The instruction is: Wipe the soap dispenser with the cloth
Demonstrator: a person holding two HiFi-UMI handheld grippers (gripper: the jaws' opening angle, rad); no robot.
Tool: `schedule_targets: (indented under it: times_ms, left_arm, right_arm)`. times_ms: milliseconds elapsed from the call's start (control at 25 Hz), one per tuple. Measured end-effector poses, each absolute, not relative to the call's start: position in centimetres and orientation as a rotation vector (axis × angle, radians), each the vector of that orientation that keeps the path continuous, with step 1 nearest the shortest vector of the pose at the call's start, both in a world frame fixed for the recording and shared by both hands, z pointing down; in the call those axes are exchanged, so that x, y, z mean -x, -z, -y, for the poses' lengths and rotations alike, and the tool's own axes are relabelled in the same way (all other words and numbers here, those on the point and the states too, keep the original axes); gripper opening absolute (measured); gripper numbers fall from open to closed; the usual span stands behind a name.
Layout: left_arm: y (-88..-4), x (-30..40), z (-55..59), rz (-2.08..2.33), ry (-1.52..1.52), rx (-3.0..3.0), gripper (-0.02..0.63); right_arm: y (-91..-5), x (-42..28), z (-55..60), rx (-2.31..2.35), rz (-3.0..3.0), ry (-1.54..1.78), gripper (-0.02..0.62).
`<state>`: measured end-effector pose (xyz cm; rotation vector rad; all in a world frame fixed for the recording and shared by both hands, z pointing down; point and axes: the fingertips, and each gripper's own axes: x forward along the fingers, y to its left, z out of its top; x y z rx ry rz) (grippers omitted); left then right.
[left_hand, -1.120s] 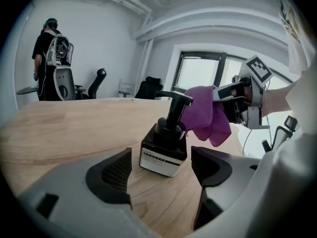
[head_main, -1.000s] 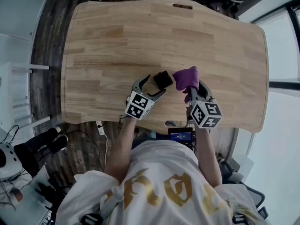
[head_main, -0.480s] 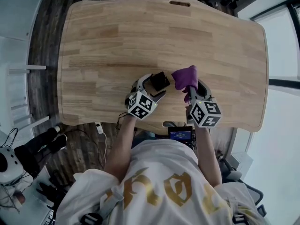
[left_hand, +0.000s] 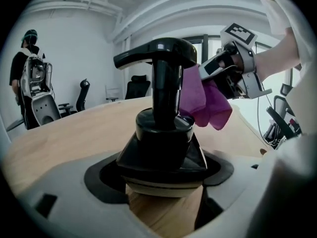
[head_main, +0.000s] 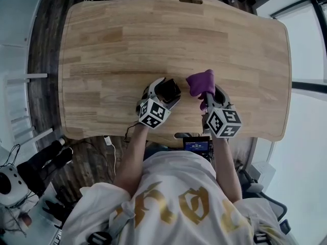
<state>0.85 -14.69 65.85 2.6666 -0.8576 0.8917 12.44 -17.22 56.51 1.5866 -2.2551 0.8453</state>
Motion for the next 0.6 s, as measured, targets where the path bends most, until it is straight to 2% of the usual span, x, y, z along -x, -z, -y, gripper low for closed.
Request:
schedule_targets:
  times_ms: [600]
  left_arm:
    - [-66.14, -0.78, 15.24, 0.896, -0.921, -2.68, 0.364]
  right_arm:
    - [-57.37, -12.21, 18.18, -1.572, 2.239, -0.883, 0.034]
